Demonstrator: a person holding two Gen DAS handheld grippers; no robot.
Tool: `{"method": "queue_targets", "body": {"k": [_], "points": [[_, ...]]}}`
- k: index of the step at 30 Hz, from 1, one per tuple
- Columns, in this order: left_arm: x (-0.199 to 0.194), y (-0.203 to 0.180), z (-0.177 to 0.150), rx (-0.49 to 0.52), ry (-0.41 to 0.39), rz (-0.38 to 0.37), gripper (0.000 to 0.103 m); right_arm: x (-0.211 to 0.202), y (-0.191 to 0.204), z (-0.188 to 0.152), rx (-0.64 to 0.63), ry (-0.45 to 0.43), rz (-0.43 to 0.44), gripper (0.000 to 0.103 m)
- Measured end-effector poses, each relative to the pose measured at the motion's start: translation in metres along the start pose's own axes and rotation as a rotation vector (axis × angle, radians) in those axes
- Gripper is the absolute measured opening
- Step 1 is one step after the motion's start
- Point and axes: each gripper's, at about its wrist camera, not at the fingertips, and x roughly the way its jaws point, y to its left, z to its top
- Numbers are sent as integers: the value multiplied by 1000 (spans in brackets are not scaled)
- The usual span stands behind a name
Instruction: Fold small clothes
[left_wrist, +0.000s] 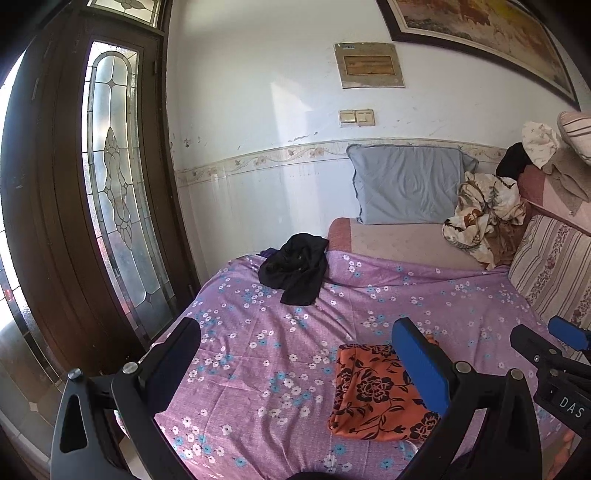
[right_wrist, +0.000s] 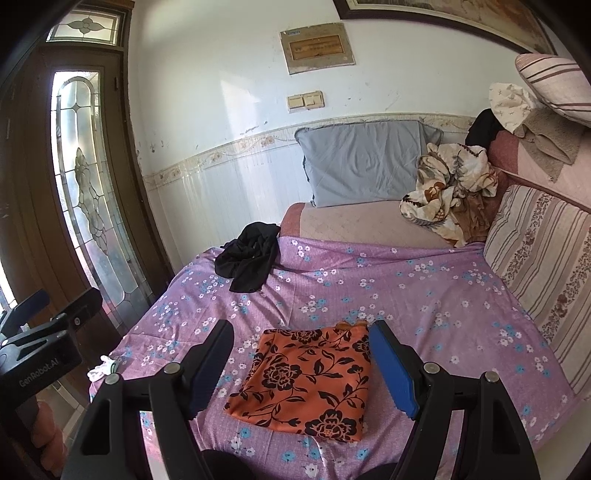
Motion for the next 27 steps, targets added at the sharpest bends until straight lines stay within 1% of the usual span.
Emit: {"method": "queue_targets", "body": {"k": [5,13,15,21,27], "points": [[-9,1,1,-10,-17,-8,103,-10,3,1,-8,-16,-9,79],[-27,8,1,-28,-47,-16,103,-37,14,3,-32,-73,-17,79],[-29,11,1,-34,-50,-20,103,-40,17,2,-42,-76,-18,79],[-26,14,2,-47,-51,-20,103,-35,23,3,-59,-65,-17,79],[-4,13,2,-52,-23,-10,103,-15,28,5,-66,-43,-9,79]]}}
